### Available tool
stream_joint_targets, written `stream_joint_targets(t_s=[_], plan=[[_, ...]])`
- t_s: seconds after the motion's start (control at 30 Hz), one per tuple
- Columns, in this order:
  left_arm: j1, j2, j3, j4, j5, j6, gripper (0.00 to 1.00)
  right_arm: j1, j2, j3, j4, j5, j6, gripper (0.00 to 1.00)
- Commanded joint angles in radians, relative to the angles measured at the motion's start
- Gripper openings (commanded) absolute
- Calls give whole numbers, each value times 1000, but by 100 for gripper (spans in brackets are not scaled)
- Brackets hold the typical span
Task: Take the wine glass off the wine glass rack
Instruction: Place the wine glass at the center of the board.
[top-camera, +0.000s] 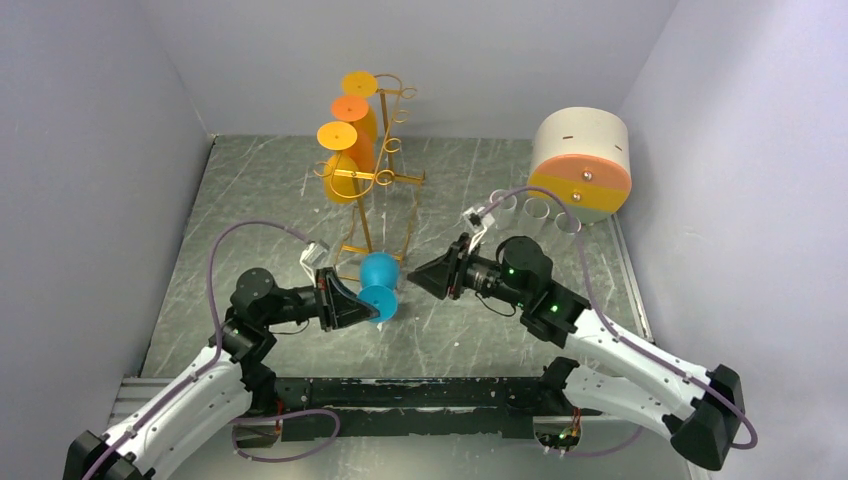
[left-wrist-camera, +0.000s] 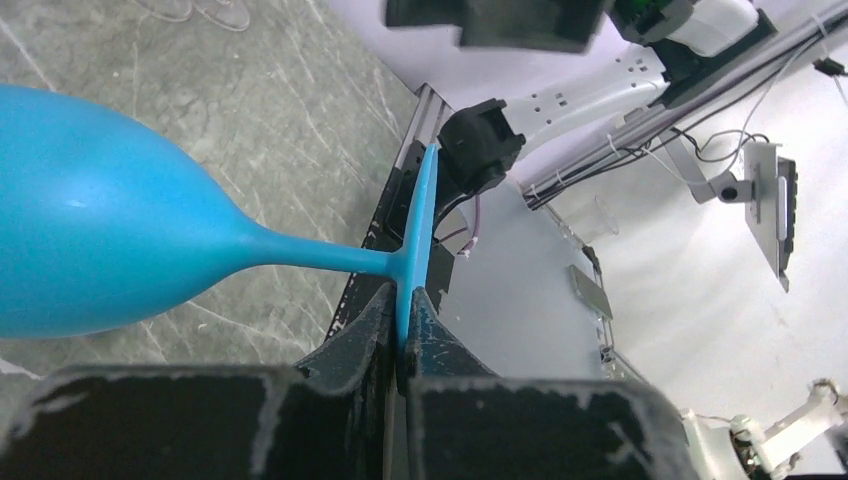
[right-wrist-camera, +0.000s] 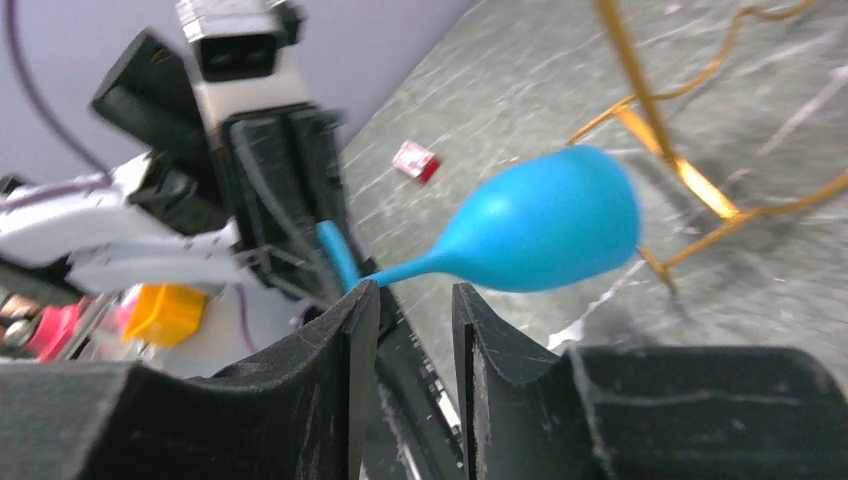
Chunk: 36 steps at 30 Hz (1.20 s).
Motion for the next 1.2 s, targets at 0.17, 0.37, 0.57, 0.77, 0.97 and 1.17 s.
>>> stream_joint_targets(t_s=[0.17,0.37,0.57,0.77,0.97,1.17], plan=[[-15,-81,-35,200,65,26,7,0,-19,35,-212,516,-52,50],[-17,-60,-95,467,86,-17,7,-15,27,112,-265,447,-99,61],[-19,31,-102,640,167,-43,7,-200,73,172,-223,28,-89,65],[-24,105,-109,905,256,-143,7,-403,184,227,-163,-439,-53,67],[-33,101,-60,812,314,-94,7,-403,263,258,-94,-575,16,68],[-41,33,-14,646,311,26,7,-352,339,280,-54,-680,68,66]])
